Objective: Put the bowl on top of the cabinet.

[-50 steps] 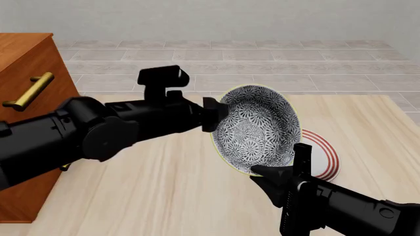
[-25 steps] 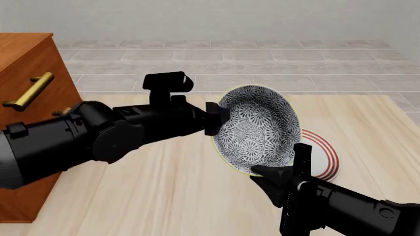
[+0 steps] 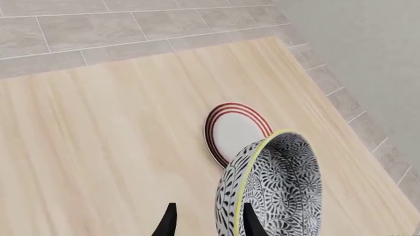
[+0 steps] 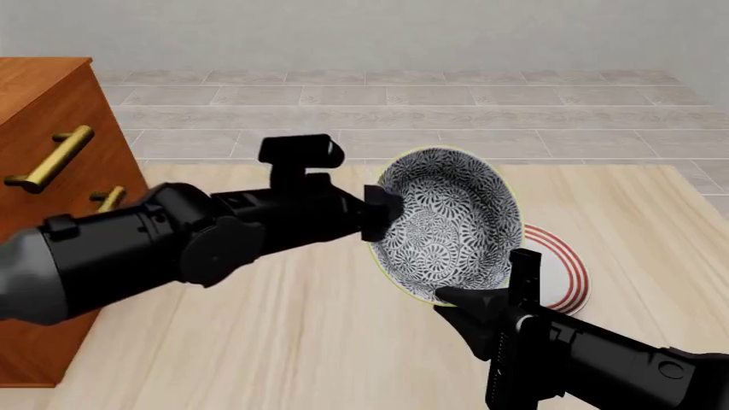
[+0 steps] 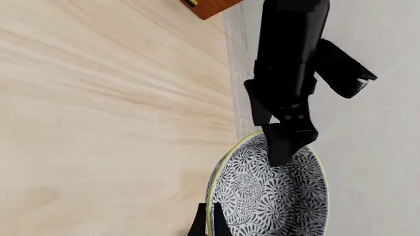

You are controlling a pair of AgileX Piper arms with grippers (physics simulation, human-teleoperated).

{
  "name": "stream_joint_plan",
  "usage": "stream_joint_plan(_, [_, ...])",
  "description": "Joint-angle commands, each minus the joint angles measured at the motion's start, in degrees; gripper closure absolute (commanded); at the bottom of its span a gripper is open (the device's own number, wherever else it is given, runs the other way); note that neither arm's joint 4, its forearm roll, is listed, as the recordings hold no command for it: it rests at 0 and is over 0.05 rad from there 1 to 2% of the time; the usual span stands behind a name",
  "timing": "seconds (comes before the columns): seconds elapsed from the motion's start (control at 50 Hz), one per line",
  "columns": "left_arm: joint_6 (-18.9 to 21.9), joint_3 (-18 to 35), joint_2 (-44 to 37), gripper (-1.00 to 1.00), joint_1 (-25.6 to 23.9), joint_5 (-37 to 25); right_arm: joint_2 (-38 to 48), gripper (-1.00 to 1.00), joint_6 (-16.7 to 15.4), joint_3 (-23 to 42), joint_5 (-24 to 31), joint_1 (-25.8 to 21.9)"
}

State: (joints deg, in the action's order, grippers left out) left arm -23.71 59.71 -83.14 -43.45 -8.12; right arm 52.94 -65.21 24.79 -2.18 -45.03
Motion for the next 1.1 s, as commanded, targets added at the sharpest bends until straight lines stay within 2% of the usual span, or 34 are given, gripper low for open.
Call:
stream_joint_plan(0.02, [0.01,-0.04,-0.76,-1.00,-0.45,0.46,-0.31,1.00,0.11,0.31,-0.15,0.01])
stream_joint_plan(0.04, [0.05,0.01,-0.80,1.00,-0.56,0.53,-0.31,1.00,0.11,0.31,-0.15,0.01])
stream_joint_plan(0.58, [0.96,-1.51,0.25,1.00,1.49,1.29,-0.31,1.00,0.11,0.31,-0.15,0.01])
stream_joint_plan(0.6, [0.97,-1.61,0.22,1.00,1.64,1.35,-0.31,-1.00,0.11,0.31,-0.15,0.01])
stream_joint_plan(0.94, [1.23,-2.40,-0.40,1.00,2.78,2.17,-0.31,-1.00,0.11,0.31,-0.15,0.01])
stream_joint_plan(1.1, [1.41,-2.53,-0.79,1.00,5.94,2.59,-0.31,-1.00,0.11,0.31,-0.15,0.01])
